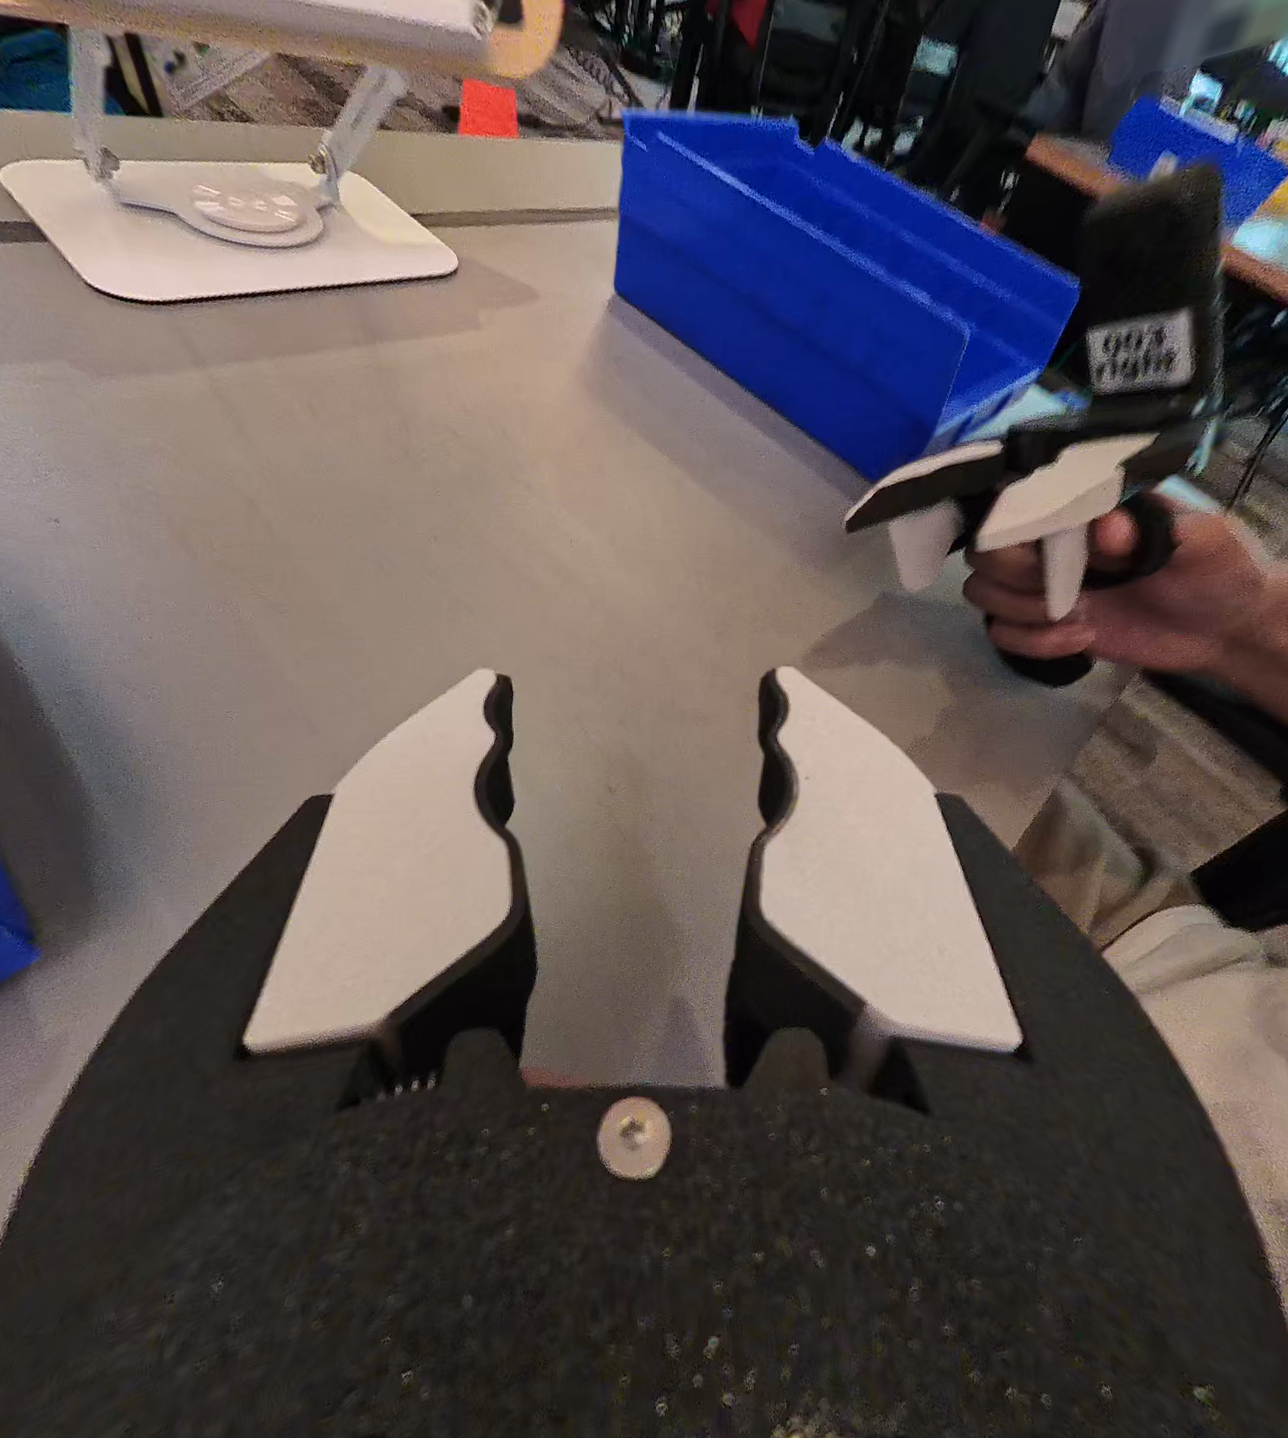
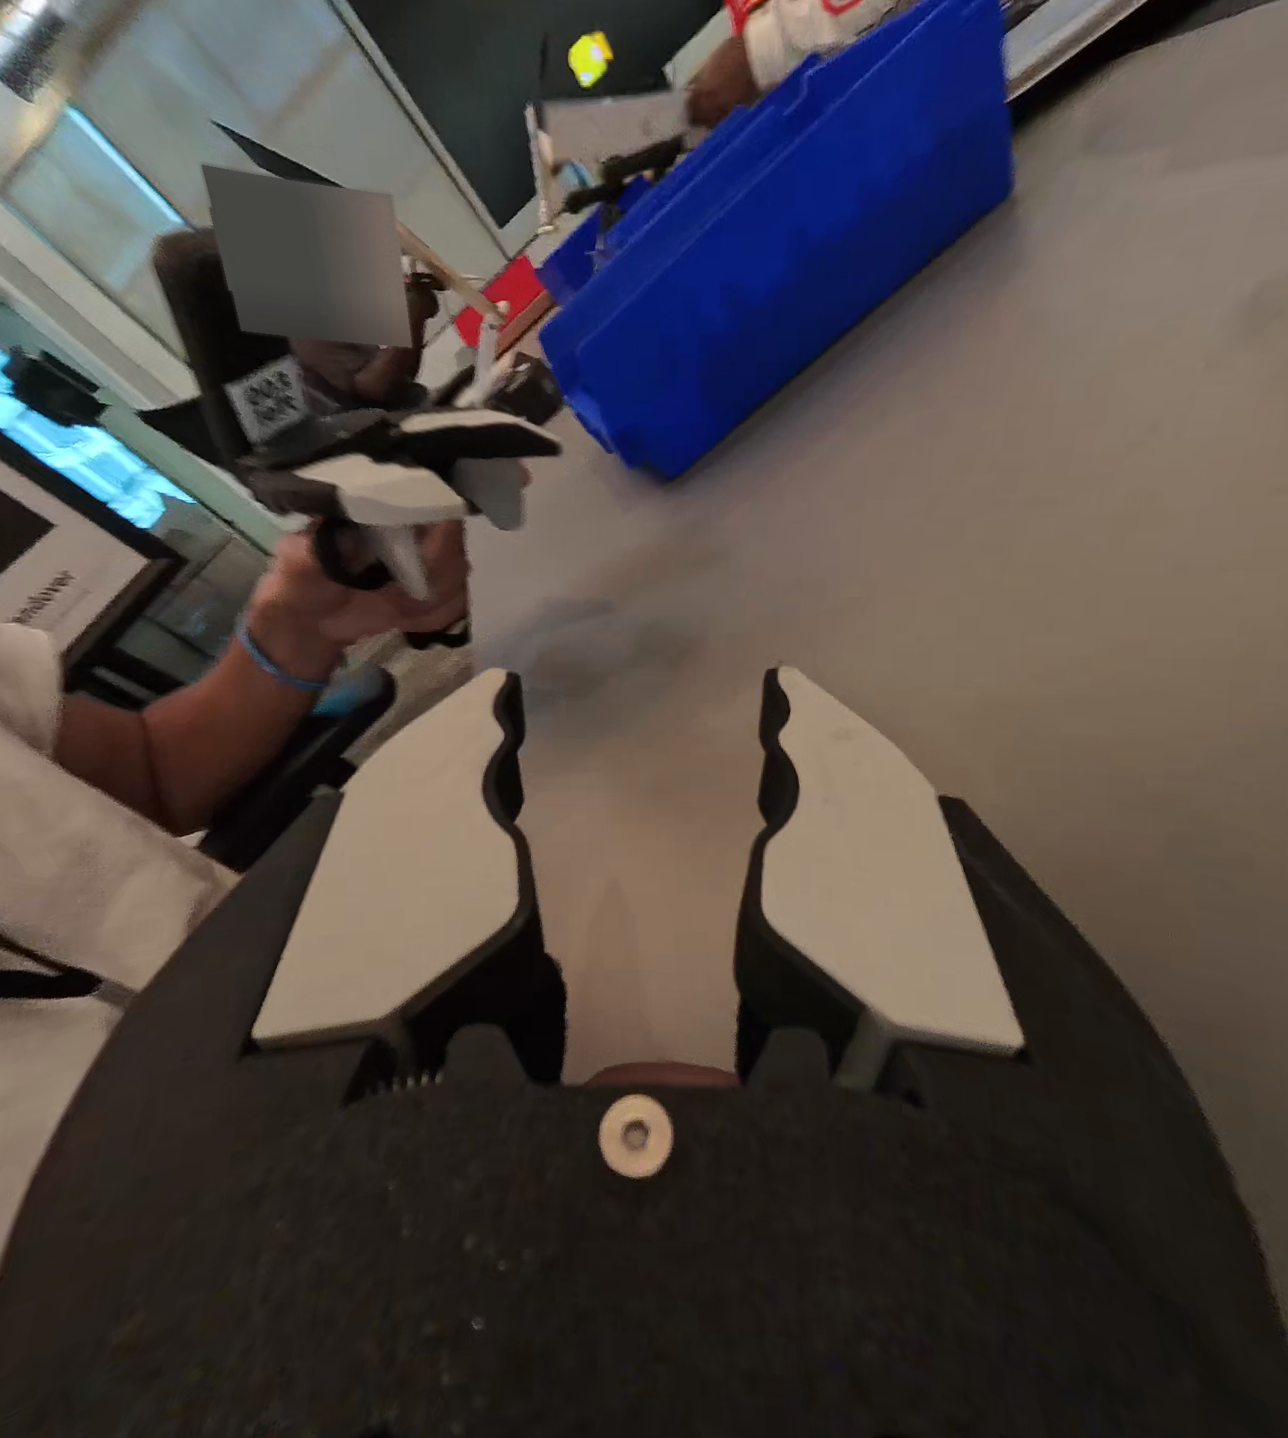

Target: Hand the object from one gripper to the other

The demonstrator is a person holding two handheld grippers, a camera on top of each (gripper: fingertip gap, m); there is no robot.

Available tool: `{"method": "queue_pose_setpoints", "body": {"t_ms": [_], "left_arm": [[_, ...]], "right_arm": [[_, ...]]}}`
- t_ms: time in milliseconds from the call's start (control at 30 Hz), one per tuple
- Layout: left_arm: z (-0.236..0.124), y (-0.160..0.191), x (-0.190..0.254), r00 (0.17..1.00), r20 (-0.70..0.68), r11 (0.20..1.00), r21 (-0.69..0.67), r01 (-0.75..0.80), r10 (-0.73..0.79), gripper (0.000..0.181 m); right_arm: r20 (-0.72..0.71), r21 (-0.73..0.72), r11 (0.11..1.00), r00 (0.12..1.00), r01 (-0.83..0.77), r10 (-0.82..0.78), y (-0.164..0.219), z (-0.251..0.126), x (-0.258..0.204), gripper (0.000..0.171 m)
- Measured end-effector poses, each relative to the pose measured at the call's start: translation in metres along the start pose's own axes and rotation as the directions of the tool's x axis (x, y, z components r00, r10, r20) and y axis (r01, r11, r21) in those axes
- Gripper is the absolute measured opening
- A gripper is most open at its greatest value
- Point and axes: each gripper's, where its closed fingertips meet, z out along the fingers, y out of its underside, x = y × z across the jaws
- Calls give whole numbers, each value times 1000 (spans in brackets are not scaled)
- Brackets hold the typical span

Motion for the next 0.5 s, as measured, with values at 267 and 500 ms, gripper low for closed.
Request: {"method": "queue_pose_setpoints", "body": {"t_ms": [267, 500], "left_arm": [[-45, -50, -122, 946, 220, 958, -110, 266, -238, 44], [-39, -64, -308, 717, 612, 844, -146, 516, -333, 52]], "right_arm": [[-151, -79, 974, 963, 212, -221, 3, -3, 13, 63], [-84, -145, 964, 968, 222, -236, 21, 9, -1, 63]]}}
